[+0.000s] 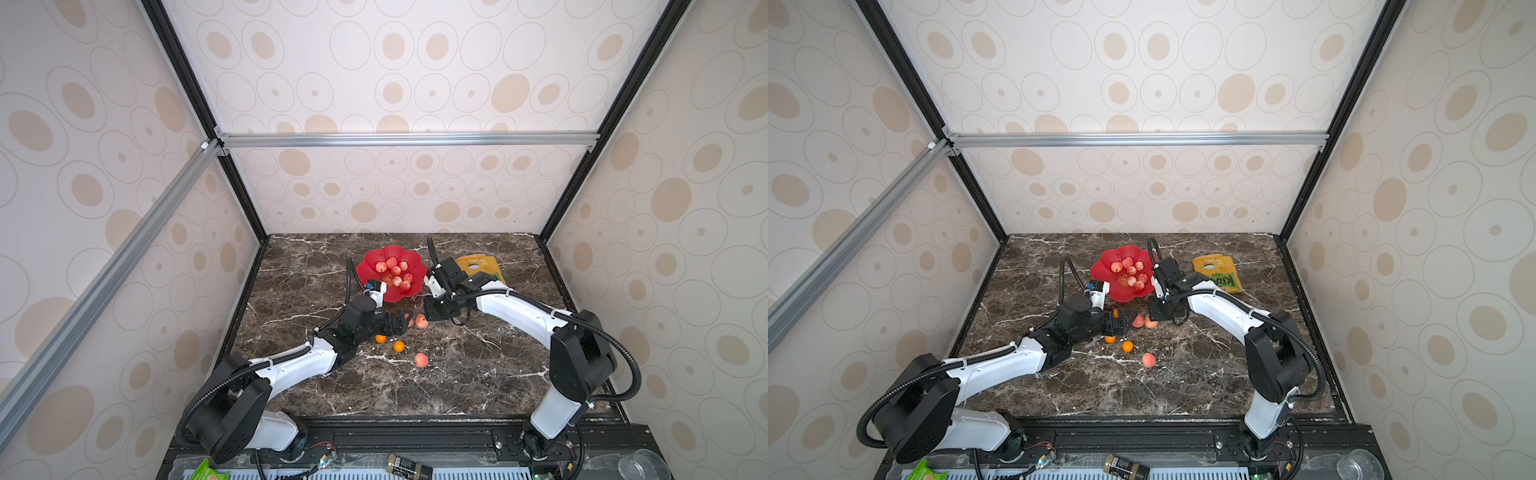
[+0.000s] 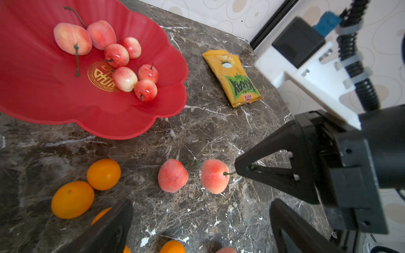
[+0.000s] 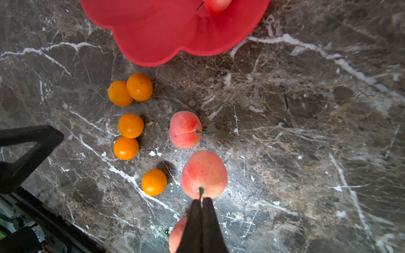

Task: Arrange fruit in a fruit bowl
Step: Pick up the fruit from the center of the table.

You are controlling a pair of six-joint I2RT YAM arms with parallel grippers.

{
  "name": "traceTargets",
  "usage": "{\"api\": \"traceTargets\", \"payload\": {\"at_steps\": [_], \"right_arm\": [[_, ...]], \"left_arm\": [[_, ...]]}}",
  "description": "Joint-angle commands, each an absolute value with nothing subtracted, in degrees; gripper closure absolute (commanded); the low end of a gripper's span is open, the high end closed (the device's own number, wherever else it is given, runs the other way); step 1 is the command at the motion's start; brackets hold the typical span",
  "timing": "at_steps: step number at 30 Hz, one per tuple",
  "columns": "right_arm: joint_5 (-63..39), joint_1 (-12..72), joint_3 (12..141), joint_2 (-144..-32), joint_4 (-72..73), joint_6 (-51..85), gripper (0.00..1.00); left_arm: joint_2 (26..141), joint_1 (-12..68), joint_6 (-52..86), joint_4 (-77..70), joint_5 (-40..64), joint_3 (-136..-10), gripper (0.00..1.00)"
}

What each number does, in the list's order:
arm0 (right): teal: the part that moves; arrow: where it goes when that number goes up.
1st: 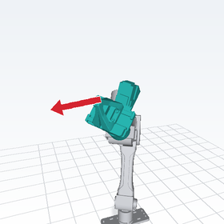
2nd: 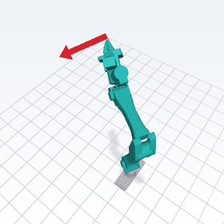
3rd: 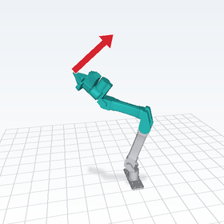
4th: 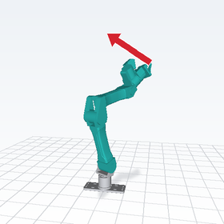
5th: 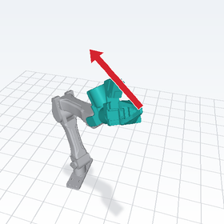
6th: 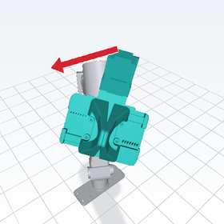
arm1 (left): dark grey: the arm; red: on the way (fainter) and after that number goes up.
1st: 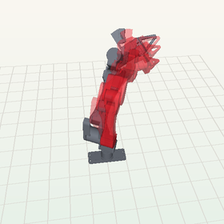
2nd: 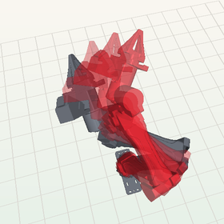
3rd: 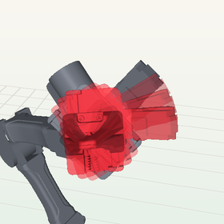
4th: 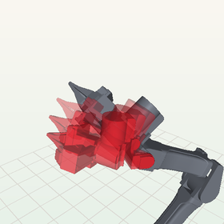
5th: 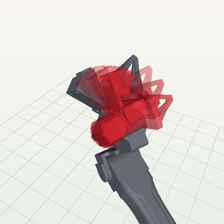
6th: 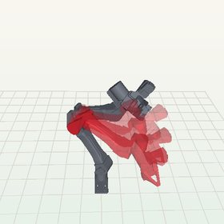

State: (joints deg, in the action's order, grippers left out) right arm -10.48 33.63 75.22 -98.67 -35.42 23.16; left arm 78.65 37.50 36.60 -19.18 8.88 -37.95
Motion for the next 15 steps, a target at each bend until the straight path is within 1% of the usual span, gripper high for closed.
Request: {"api": "traceTargets", "payload": {"at_steps": [1,10,15], "right_arm": [[-11.27,33.52,76.61,-96.69,-34.18,24.33,1.0],[-11.86,34.02,78.13,-96.96,-29.16,29.31,1.0],[-13.31,34.03,82.89,-100.88,-27.9,29.12,1.0]], "left_arm": [[77.88,35.71,37.07,-19.4,9.18,-40.97,0.02],[76.44,29.38,36.82,-18.51,12.07,-42.01,0.02],[76.9,26.4,36.81,-18.4,13.98,-42.65,0.02]]}}
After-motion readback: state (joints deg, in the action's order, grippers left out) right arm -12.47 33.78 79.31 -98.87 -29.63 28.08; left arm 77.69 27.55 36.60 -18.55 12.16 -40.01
